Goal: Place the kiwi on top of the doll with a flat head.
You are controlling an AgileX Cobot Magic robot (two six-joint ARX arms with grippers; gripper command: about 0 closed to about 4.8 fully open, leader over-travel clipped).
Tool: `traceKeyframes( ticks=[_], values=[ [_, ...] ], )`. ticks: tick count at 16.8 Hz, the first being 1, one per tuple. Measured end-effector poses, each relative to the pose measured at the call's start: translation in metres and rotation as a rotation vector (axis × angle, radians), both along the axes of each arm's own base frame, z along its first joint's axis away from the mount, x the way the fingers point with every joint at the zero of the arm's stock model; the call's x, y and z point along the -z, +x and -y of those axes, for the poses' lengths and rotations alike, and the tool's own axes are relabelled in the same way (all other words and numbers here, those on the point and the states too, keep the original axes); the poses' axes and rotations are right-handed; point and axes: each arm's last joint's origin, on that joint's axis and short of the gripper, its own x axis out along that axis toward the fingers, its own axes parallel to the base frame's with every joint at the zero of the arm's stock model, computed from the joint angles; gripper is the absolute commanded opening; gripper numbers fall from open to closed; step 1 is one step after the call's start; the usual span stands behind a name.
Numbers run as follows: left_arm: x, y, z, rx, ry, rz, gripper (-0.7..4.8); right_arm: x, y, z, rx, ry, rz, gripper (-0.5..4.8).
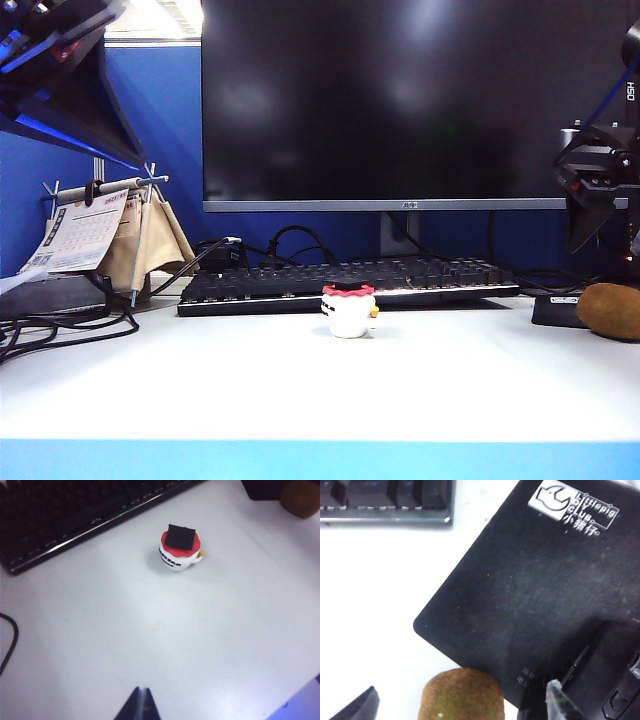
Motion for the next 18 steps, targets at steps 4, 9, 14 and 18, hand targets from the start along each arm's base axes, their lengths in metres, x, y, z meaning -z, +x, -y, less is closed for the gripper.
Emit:
traceKeyframes(
  ticks=[4, 9, 14, 18],
  values=[
    [0.0, 0.0, 0.0, 0.007, 0.009, 0.006, -0.04, 0.019, 0.002, 0.0, -0.02, 0.021, -0.093, 4.33],
    [0.0, 0.0, 0.0, 0.01, 0.011, 0.011, -0.04, 0.043, 0.002, -0.002, -0.025, 0.032, -0.231, 4.79],
    [-0.001, 0.001, 0.001, 0.013, 0.007, 0.024, -0.04, 0.044, 0.002, -0.001, -0.011, 0.005, -0.235, 2.43],
    [-0.001, 0.001, 0.001, 0.013, 0.007, 0.024, -0.04, 0.043, 0.003, -0.004, -0.057, 0.086, -0.224, 1.98]
  ],
)
